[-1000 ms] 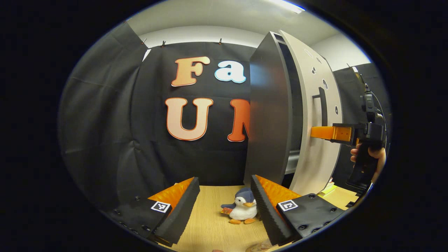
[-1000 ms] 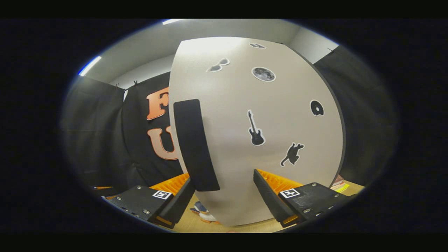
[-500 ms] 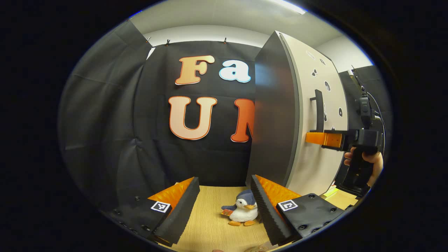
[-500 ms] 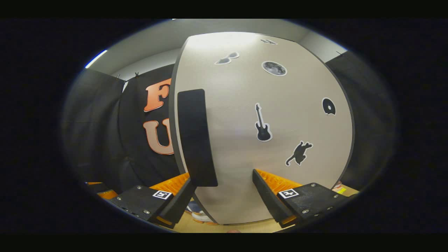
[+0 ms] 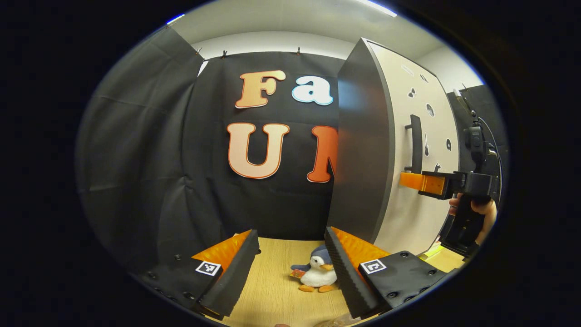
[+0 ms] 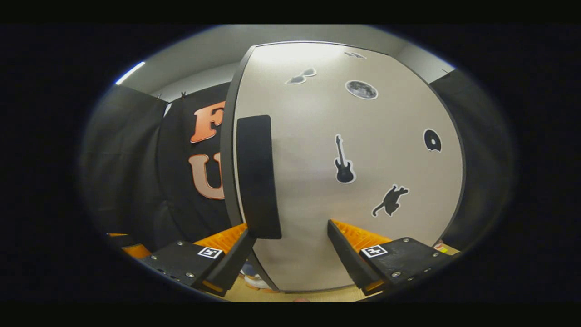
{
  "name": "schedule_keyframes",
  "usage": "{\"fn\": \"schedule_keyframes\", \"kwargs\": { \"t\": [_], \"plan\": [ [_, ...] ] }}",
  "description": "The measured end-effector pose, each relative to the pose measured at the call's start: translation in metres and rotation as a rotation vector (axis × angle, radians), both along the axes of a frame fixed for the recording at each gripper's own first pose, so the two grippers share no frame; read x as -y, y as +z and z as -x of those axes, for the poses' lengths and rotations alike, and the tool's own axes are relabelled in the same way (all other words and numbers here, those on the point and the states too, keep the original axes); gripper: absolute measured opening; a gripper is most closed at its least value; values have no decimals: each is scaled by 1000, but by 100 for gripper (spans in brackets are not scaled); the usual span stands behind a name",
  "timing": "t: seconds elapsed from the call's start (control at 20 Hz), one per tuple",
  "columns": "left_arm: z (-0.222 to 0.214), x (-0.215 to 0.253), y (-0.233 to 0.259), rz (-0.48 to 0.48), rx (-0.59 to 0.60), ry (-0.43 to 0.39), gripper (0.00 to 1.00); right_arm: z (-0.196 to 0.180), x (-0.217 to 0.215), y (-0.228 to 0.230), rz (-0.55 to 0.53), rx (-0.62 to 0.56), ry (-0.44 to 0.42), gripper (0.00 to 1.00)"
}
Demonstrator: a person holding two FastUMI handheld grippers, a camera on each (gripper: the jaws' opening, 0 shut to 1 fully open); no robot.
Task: Open the cabinet door with the right hand, grasp the bottle in the cabinet with the left hand and place it on the coaster, then close the cabinet door with the right hand.
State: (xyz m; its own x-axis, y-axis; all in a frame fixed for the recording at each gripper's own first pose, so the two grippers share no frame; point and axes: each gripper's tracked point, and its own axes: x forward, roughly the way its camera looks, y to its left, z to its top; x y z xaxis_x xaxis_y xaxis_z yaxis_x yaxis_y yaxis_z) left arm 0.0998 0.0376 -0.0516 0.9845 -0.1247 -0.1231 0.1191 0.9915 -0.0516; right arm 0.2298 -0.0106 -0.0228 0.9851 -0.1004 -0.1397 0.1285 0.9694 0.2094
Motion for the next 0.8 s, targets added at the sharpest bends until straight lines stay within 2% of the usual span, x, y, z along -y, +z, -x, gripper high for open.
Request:
{"fn": "schedule_keyframes", "kwargs": {
  "t": [0.05,0.3,0.8],
  "plan": [
    [0,0,1,-2,2,5,96,0,-1,1,3,8,11,95],
    [13,9,10,-20,16,29,96,15,-1,11,2,37,38,95],
    [42,39,30,-34,47,56,96,92,21,30,7,78,55,95]
  ]
}}
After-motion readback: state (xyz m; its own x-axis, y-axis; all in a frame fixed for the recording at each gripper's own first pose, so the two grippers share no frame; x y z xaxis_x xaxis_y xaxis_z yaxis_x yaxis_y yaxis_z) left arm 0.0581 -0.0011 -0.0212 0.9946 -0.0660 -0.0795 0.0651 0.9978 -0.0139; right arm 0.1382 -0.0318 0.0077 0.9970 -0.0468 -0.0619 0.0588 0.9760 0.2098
